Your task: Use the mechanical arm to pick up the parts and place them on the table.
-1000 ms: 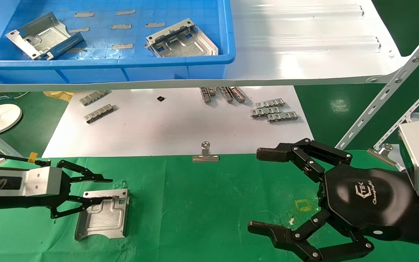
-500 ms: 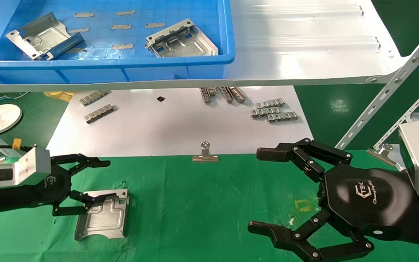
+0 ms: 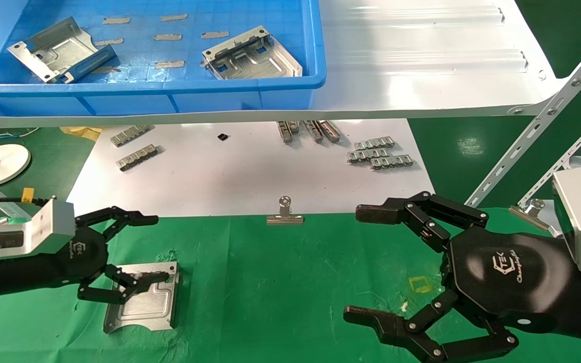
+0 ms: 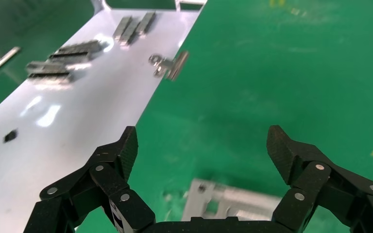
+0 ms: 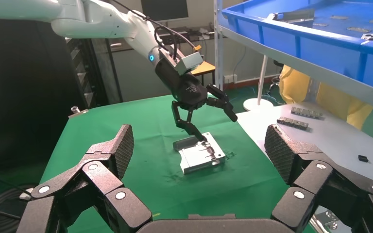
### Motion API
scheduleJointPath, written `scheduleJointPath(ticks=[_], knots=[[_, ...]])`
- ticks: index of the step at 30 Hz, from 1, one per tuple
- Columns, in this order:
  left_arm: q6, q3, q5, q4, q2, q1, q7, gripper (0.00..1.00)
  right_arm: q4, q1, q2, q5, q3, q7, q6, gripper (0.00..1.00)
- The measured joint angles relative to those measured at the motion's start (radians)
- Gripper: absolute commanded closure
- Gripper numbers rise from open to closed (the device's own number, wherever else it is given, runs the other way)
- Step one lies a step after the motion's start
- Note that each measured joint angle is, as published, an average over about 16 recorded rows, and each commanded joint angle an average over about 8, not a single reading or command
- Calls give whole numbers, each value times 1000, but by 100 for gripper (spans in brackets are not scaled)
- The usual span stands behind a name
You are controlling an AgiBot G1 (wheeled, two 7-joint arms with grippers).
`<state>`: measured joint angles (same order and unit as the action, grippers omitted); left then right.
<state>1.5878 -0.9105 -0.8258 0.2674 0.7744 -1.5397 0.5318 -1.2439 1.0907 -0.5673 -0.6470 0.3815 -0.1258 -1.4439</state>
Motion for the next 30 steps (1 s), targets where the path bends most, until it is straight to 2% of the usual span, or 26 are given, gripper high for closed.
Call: scheduleJointPath(ticks=[30], knots=[[-52,358,54,578,-93,264,-409,0,0,0,0,0,0,0,0,0]])
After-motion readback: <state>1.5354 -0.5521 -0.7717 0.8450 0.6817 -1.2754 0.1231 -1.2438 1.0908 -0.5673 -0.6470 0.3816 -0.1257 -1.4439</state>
